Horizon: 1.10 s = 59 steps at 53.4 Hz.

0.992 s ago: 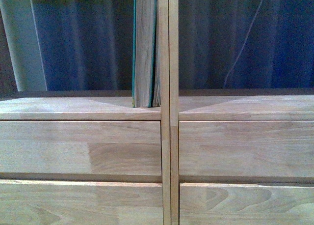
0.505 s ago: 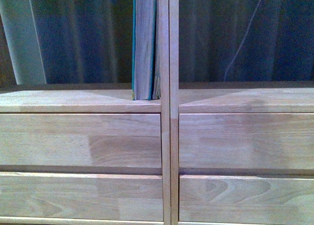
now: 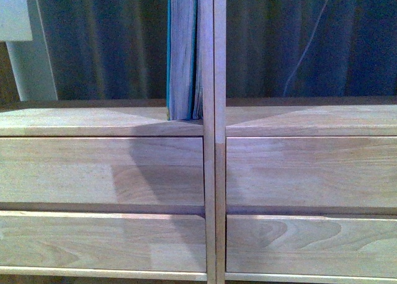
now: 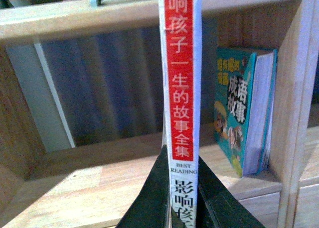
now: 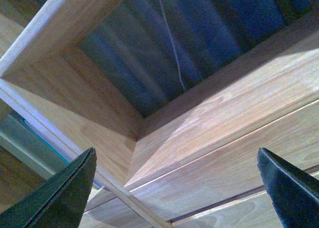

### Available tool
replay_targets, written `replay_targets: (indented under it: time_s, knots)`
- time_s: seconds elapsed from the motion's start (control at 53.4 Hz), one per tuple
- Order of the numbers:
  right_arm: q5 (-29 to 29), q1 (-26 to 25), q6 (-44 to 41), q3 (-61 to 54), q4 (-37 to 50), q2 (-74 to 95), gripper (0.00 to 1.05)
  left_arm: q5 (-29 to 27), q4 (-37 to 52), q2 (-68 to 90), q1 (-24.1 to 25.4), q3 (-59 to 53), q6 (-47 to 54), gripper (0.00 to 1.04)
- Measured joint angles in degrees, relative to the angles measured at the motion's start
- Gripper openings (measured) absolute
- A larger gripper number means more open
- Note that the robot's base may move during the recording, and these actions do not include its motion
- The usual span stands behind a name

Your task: Organize books on shelf

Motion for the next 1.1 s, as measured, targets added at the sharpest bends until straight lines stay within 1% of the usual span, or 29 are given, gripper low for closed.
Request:
replay_targets:
  time_s: [0.206,0.318,0.487,0.655,0.824,1.105]
  knots:
    - [2.16,3.82,-0.07,0.00,-0.68,-0.31,0.98,-0.85,3.63,8.63,0.55,0.85,3.21,0.07]
    - [4.31,7.23,-0.59,0.09,-1.22,-0.66,0.98,-2.86,6.01,14.45,-0.33,3.63,3.87,0.07]
    - [7.65,13.62,-2.03,1.03,-2.01,-0.94,0.98,-4.52,8.20,21.57,-3.72,9.49,3.15,0.07]
    - [9.44,17.92,-3.39,2.67,-2.23,-0.94,0.98,-5.57,9.44,27.06,-8.02,15.58,3.50,0.07]
    - [9.03,18.60,-4.24,4.61,-2.38,-0.94,0.98,-6.71,9.57,33.68,-10.93,20.83,6.64,0.07]
    - [7.65,18.84,-5.05,7.63,-2.32,-0.85,0.98,-8.76,11.43,43.87,-13.11,28.04,9.11,0.07]
